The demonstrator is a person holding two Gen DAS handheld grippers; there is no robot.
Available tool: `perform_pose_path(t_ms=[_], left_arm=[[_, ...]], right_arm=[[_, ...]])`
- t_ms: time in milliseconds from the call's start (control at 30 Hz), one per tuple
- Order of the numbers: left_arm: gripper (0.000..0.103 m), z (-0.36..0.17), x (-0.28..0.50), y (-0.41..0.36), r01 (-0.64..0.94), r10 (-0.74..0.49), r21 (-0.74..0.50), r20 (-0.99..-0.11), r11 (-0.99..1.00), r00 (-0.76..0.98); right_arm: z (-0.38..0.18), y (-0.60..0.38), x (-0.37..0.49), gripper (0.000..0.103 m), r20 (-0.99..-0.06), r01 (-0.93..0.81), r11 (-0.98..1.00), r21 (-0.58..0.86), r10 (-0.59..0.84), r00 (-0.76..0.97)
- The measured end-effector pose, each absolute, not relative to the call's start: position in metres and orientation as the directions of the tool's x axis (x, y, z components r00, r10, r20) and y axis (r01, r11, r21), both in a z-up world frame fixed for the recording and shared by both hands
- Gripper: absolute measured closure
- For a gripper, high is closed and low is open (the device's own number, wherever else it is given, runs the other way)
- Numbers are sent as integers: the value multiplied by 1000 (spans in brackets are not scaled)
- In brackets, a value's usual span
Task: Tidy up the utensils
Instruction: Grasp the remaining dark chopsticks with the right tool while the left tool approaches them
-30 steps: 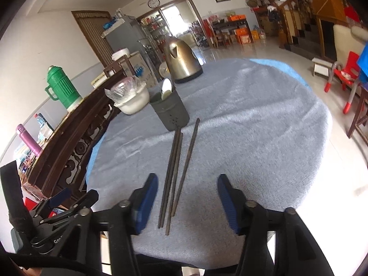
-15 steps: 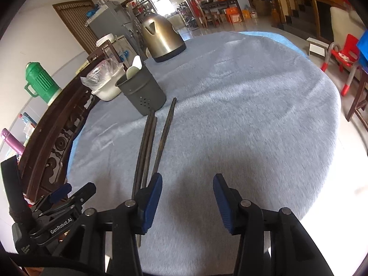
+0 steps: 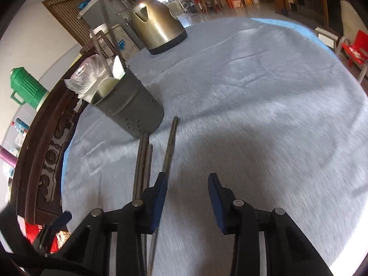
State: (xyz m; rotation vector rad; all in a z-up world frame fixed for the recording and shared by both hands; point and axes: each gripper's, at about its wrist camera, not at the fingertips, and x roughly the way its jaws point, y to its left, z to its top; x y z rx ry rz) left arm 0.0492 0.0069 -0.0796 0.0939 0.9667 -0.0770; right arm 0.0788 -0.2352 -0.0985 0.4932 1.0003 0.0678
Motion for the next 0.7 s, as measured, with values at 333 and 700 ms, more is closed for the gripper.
perform_pose_path(t_ms=[333,700], left_arm=[[16,-80,72,7,138,-91,-19,-836,990,541],[16,-91,106,-17,255,-218,-101,-847,962,485]], right_arm=[[-123,-225,138,72,-829,230,866,444,300,472],[-120,-208,155,80,-853,160,921,355,249,459]])
